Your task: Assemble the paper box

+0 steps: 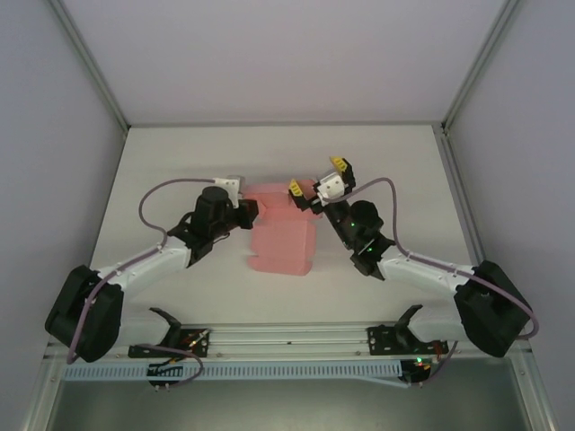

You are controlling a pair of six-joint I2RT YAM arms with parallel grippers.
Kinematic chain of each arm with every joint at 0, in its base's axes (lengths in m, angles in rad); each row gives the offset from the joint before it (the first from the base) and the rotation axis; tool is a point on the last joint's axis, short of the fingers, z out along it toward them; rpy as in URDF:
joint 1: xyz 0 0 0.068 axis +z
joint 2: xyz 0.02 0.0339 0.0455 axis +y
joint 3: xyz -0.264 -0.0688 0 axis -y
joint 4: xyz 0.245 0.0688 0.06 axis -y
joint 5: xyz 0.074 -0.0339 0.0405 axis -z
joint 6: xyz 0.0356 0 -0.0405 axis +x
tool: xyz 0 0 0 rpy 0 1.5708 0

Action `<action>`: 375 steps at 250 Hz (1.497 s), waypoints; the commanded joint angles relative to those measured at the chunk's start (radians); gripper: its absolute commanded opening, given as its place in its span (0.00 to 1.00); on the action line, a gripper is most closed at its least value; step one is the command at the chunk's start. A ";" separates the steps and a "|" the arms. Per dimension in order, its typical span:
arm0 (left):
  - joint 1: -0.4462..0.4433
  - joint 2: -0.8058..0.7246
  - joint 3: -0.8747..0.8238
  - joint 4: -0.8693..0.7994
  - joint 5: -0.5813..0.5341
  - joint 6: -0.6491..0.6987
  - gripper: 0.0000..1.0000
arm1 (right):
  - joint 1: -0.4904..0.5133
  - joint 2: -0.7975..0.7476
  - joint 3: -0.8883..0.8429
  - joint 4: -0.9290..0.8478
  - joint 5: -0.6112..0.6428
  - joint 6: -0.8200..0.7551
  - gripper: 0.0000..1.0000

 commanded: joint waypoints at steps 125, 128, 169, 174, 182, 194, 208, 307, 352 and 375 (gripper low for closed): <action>0.097 -0.019 0.053 -0.008 0.051 0.026 0.00 | 0.028 -0.421 0.047 -0.917 0.188 0.338 1.00; 0.098 -0.020 0.052 -0.009 0.048 0.029 0.00 | 0.027 -0.426 0.045 -0.928 0.187 0.346 1.00; 0.100 -0.013 0.052 -0.005 0.056 0.040 0.00 | 0.017 -0.414 0.008 -0.925 0.195 0.398 1.00; 0.100 -0.011 0.052 -0.005 0.056 0.038 0.00 | 0.014 -0.404 0.006 -0.911 0.194 0.396 1.00; 0.100 -0.010 0.053 -0.007 0.057 0.040 0.00 | 0.010 -0.387 0.007 -0.896 0.200 0.393 1.00; 0.100 -0.009 0.056 -0.011 0.057 0.041 0.00 | 0.006 -0.358 0.014 -0.871 0.205 0.392 1.00; 0.100 -0.009 0.056 -0.013 0.059 0.041 0.00 | -0.003 -0.320 0.028 -0.855 0.196 0.383 1.00; 0.100 0.010 0.049 -0.008 0.085 0.064 0.00 | -0.013 -0.125 0.175 -0.798 0.200 0.266 1.00; 0.100 0.011 0.047 -0.023 0.068 0.084 0.00 | -0.014 -0.109 0.231 -0.887 0.268 0.239 1.00; 0.100 0.015 0.049 -0.029 0.059 0.089 0.00 | -0.014 -0.117 0.231 -0.893 0.268 0.228 1.00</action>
